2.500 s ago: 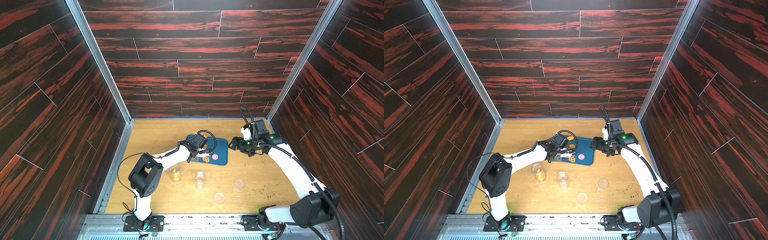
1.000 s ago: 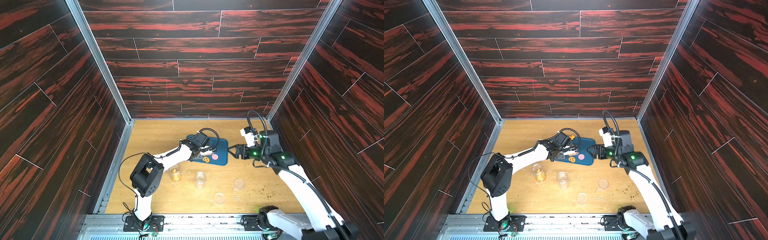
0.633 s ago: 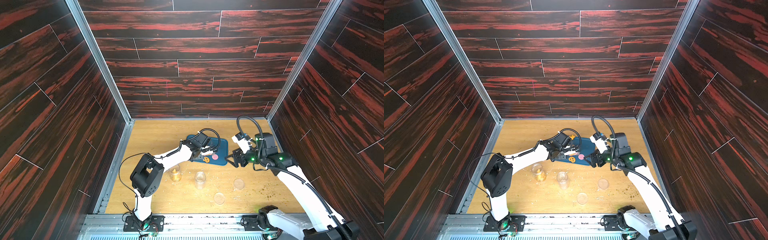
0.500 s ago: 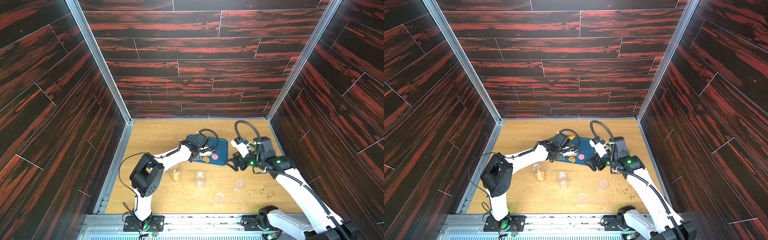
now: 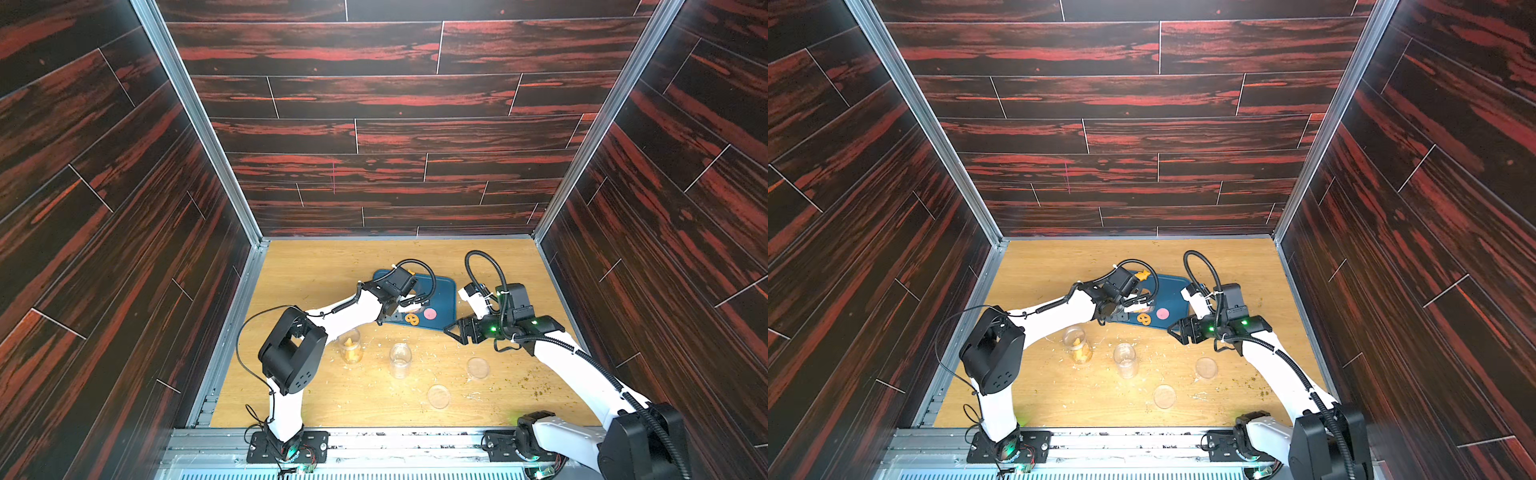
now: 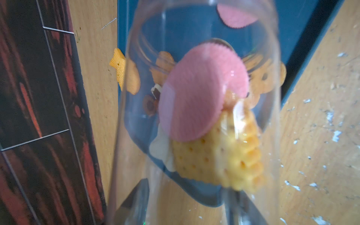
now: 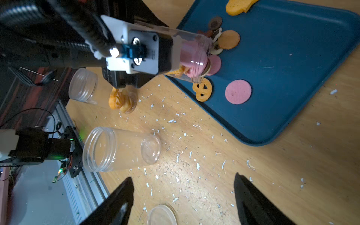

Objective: Pour the cookies out of the jar
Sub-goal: Pour the cookies in the jar onto the tray.

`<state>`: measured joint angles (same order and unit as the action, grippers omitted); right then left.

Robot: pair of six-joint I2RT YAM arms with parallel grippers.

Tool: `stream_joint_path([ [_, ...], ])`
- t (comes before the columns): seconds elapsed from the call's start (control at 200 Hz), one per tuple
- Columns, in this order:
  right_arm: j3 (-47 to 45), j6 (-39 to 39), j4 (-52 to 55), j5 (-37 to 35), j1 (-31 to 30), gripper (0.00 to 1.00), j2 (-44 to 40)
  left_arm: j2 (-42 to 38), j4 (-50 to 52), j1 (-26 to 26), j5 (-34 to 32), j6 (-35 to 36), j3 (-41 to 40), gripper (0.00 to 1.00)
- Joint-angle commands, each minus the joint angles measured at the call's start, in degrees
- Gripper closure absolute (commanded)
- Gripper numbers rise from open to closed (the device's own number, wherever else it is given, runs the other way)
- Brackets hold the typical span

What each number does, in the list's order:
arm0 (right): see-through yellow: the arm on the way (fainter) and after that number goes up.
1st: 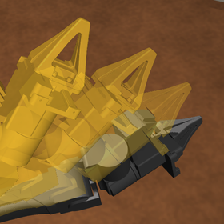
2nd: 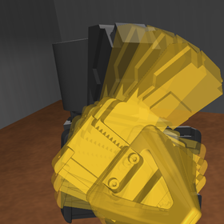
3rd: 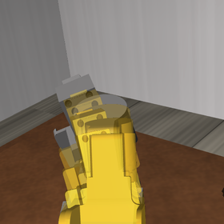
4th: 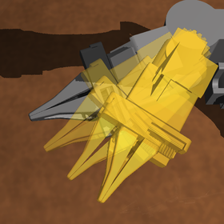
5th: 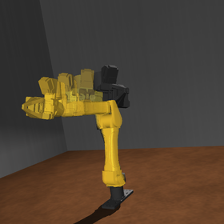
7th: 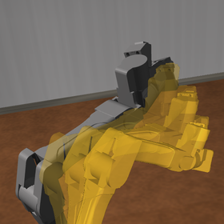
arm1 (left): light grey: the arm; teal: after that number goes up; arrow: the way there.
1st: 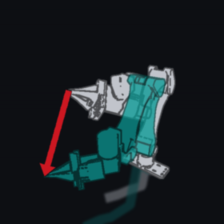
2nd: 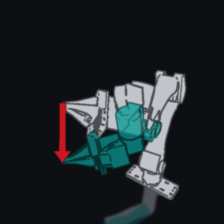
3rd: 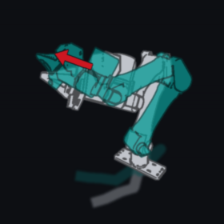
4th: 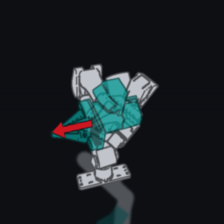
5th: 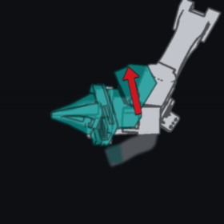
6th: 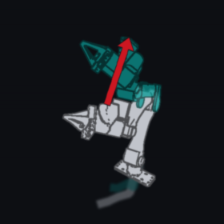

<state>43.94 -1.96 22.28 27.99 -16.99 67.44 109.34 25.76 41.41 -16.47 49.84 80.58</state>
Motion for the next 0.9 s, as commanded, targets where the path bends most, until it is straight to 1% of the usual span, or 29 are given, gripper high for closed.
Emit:
stream_joint_path([
  [0.0, -1.06, -1.02, -1.73, 2.86, 0.16, 0.16, 0.72, 1.29, -0.44, 0.56, -1.02, 0.34, 5.41, 0.69],
  [0.06, -0.92, -1.03, -1.50, 2.76, 0.21, 0.16, 0.68, 2.31, -0.43, 0.54, -0.43, -0.07, 7.17, 0.69],
  [0.135, -0.44, -0.86, -1.32, 2.81, 0.29, 0.16, 0.63, 1.79, -0.31, 0.70, -0.18, -0.10, 6.06, 0.69],
  [0.21, 0.13, -0.76, -0.95, 2.66, 0.24, 0.16, 0.85, -0.57, -0.14, 0.47, -1.53, 0.93, 1.50, 0.69],
  [0.296, 0.44, -1.16, -1.23, 2.92, 0.28, 0.16, 0.70, -4.99, -0.09, -0.54, -2.37, 2.80, -5.24, 0.69],
  [0.376, 0.62, -1.23, -1.14, 2.94, 0.29, 0.16, 0.50, -7.47, -0.01, -1.39, -1.49, 2.12, -7.82, 0.69],
  [0.446, 0.62, -1.38, -1.11, 3.03, 0.27, 0.16, 0.50, -6.67, -0.10, -1.37, -0.91, 1.32, -6.78, 0.69],
  [0.541, 0.83, -1.89, -1.24, 3.10, 0.27, 0.16, 0.76, -3.65, -0.12, -1.33, 1.35, -1.48, -2.58, 0.70],
  [0.641, 1.53, -2.17, -0.64, 3.14, 0.29, 0.16, 0.85, -1.44, -0.66, -1.33, 1.77, -2.56, 0.52, 0.70],
  [0.897, 1.06, -2.41, 0.50, 2.59, 0.30, 0.16, -0.73, -1.30, -1.34, -1.35, 0.83, -2.00, 0.69, 0.70],
])
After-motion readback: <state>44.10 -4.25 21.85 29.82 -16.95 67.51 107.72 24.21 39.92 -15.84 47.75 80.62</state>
